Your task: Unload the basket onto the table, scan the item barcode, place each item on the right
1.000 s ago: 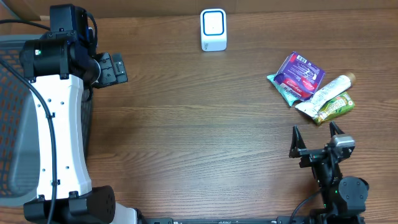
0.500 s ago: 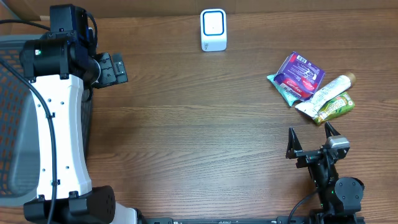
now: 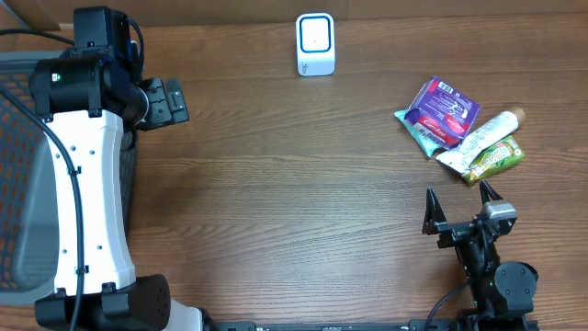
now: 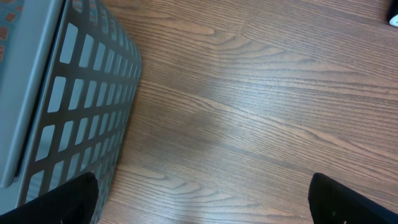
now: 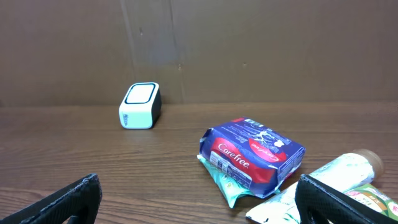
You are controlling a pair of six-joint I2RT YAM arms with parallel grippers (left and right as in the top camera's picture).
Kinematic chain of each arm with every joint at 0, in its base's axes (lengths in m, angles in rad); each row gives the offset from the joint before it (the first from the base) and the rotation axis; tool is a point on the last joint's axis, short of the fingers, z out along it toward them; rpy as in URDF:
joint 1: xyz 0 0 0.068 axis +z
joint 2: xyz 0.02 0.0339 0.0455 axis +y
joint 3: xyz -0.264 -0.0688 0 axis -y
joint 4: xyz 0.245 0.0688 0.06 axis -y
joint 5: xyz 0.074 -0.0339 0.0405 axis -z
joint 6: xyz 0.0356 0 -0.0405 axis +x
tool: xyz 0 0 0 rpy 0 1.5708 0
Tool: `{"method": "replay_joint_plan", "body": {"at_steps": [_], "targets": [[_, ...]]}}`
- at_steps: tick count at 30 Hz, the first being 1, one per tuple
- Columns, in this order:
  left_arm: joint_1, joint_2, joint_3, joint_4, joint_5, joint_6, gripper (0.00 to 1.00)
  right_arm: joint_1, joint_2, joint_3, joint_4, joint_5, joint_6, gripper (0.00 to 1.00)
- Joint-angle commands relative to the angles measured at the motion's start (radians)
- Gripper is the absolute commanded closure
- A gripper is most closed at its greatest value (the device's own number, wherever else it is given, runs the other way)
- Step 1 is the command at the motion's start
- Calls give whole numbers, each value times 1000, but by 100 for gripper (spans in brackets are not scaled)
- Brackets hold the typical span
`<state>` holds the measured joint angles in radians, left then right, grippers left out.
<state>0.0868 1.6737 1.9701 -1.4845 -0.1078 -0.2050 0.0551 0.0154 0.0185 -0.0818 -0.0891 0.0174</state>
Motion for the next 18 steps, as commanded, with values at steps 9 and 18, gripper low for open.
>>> {"method": "replay_joint_plan", "body": {"at_steps": [9,18], "targets": [[-2,0,2,0,1,18,0,7,-13,-11,7,-2,-7,0],[-24,-53,1,-1,1,18,0,7,-13,-11,7,-2,-7,0]]}}
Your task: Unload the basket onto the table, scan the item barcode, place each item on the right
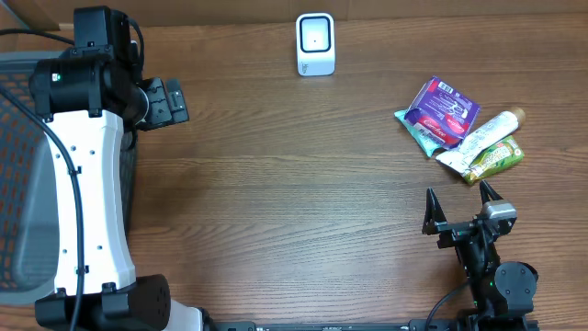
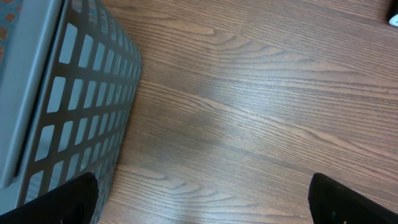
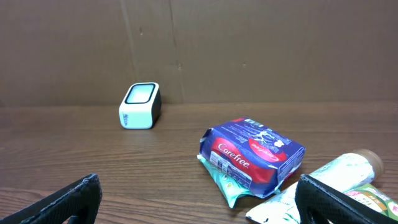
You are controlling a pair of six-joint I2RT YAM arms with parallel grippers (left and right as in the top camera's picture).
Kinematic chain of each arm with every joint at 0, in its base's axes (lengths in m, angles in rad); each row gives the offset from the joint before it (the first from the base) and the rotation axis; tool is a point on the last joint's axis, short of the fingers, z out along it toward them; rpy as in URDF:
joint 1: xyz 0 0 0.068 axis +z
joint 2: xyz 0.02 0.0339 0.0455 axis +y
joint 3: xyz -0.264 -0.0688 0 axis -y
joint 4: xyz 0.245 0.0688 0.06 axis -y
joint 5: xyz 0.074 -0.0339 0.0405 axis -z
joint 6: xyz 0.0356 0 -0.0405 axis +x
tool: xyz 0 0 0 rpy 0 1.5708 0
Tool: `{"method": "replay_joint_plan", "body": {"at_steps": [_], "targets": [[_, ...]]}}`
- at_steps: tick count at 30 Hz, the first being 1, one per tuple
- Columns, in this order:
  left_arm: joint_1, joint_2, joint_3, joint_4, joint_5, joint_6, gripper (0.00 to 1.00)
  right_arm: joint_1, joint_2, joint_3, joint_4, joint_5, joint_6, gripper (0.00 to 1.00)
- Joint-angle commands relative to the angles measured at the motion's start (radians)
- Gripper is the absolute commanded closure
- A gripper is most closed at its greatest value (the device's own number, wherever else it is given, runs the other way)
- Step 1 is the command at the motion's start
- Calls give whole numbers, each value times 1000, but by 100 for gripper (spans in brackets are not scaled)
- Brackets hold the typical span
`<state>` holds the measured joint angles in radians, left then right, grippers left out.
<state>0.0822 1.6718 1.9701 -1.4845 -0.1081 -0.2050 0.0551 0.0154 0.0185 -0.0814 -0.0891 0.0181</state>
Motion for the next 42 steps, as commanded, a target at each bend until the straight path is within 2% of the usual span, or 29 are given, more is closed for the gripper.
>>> {"method": "replay_joint_plan", "body": {"at_steps": [1,5,9,12,19,22,26,30,42], "targets": [[-27,-71,-2,6,-5,19,0,7,-13,-11,7,-2,-8,0],[-57,-157,-36,47,-10,19,1,7,-13,-11,7,-2,-8,0],[-66,-299,-196,217,7,19,0,7,-13,-11,7,-2,-8,0],[-66,-452,-438,476,54,40,0,7,-13,-11,6,-2,-8,0],[-66,-759,-998,1093,251,211,1,7,-13,-11,6,-2,-8,0],[-66,-885,-1230,1345,282,236,1,7,-13,-11,6,-2,-8,0],[-66,-1025,-1469,1571,281,253,0,7,-13,-11,6,-2,-8,0],[-66,-1148,-1640,1650,263,314,0,7,-13,-11,6,-2,-8,0],[-79,-1513,-1947,1649,228,363,0,7,-13,-11,6,-2,-8,0]]}}
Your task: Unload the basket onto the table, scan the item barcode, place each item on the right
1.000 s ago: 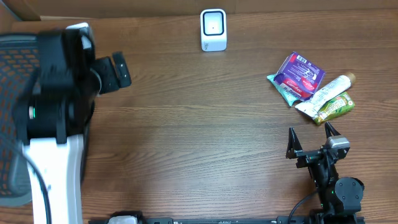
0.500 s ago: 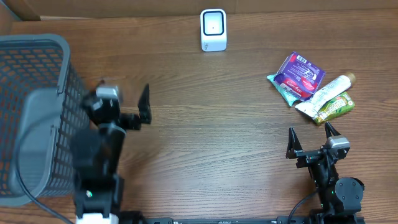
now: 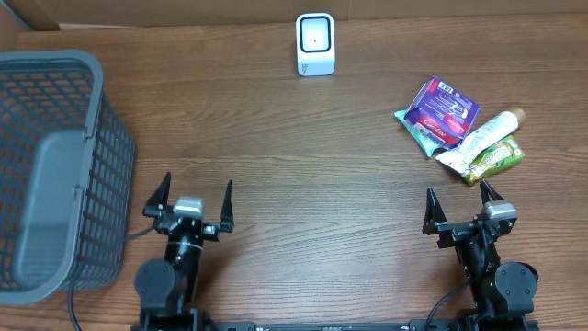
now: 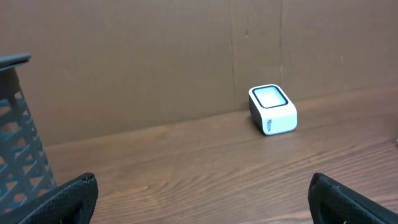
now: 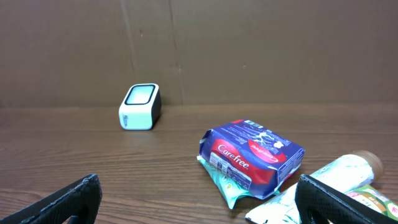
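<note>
The white barcode scanner [image 3: 315, 43] stands at the table's far edge, also visible in both wrist views [image 4: 272, 109] [image 5: 140, 106]. A heap of items lies at the right: a purple-blue Carefree pack [image 3: 444, 108] [image 5: 252, 154] on a teal pouch [image 3: 421, 130], a white tube [image 3: 485, 134] [image 5: 339, 170] and a green packet [image 3: 496, 158]. My left gripper [image 3: 188, 203] rests open at the near left, nothing between its fingers. My right gripper [image 3: 462, 208] rests open at the near right, just short of the heap, holding nothing.
A grey mesh basket [image 3: 55, 170] [image 4: 22, 149] stands at the left edge, close to the left gripper. A brown cardboard wall [image 5: 249, 50] backs the table.
The left arm, earlier raised and stretched out beside the basket at the far left, now sits folded low at the near left, facing the scanner. The right arm and items are unchanged.
At both earlier moments the left arm stood extended high at the far left, its camera looking down on the basket's side, gripper open. Now it is down at the near left. The right gripper stayed open and still throughout; the items have not moved.
</note>
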You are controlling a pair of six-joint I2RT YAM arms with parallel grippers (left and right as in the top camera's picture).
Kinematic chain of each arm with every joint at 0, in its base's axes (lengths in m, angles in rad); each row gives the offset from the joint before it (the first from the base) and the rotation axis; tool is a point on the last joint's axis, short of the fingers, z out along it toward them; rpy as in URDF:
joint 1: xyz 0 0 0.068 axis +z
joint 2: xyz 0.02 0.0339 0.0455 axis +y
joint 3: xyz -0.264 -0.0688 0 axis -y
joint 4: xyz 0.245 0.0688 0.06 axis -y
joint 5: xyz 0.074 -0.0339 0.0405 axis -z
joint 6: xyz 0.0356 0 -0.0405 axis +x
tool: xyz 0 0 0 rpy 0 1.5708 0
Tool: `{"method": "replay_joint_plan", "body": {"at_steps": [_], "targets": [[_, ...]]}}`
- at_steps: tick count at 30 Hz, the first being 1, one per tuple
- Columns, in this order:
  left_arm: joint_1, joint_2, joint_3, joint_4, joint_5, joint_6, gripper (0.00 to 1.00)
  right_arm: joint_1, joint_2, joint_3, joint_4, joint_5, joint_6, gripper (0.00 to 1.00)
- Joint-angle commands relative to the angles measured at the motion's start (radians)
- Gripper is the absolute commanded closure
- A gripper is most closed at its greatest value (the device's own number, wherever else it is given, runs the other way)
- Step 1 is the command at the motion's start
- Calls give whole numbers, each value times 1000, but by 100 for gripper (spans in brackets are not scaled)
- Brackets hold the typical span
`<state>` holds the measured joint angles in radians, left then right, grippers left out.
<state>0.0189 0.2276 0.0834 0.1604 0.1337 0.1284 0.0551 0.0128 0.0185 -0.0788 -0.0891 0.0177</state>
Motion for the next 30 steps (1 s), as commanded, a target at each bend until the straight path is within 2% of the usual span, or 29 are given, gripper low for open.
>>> {"method": "replay_joint_plan", "body": {"at_steps": [1,10,30], "targets": [[-24,-100,-80,-15,-13,31,0,7,-10,-11,4,-2,-7,0],[-43,-223,-79,-229,-33,51,0,7,-10,-11,4,-2,-7,0],[-45,-222,-78,-230,-33,48,0,7,-10,-11,4,-2,-7,0]]}}
